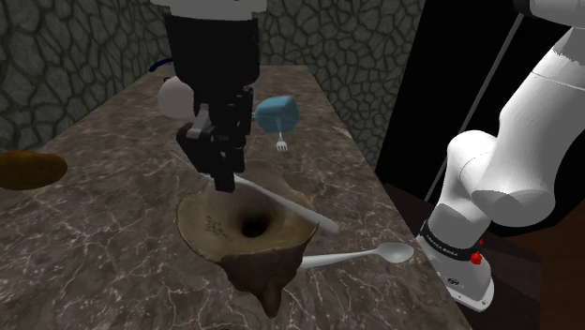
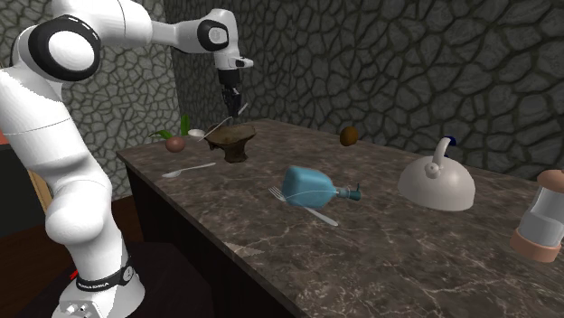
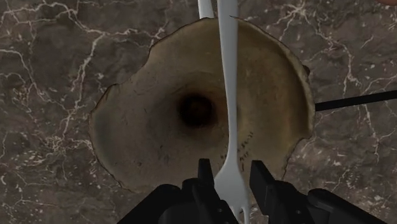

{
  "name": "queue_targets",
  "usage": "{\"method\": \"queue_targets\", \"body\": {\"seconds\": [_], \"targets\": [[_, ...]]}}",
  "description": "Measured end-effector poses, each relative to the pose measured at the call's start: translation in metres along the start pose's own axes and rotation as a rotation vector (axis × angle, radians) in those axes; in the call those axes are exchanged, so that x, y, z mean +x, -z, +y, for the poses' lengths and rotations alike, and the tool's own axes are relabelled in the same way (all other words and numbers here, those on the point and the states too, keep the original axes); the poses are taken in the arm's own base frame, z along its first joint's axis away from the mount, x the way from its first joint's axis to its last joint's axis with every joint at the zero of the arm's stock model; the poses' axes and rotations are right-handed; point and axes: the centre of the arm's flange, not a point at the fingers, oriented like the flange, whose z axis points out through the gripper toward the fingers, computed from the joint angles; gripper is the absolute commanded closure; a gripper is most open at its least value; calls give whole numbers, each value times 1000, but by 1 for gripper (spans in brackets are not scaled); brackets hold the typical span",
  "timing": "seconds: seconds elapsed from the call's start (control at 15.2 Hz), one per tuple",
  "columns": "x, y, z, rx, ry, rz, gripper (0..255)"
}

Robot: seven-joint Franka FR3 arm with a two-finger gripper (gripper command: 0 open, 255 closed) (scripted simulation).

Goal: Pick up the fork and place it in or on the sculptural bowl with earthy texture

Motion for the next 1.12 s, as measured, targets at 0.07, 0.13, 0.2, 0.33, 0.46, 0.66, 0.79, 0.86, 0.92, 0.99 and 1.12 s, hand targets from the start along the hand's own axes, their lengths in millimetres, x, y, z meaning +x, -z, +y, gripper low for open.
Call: {"method": "queue_targets", "body": {"seconds": [0.07, 0.13, 0.2, 0.33, 0.46, 0.66, 0.79, 0.86, 0.92, 0.99, 1.12], "targets": [[-1, -6, 1, 0, 0, 0, 255], [-1, -11, 1, 0, 0, 0, 255], [-1, -19, -1, 0, 0, 0, 255], [0, -24, -1, 0, 0, 0, 255], [0, -24, 0, 0, 0, 0, 255], [0, -24, 0, 0, 0, 0, 0], [0, -24, 0, 0, 0, 0, 0], [0, -24, 0, 0, 0, 0, 0], [0, -24, 0, 0, 0, 0, 0], [0, -24, 0, 0, 0, 0, 0], [-1, -18, 0, 0, 0, 1, 0]]}}
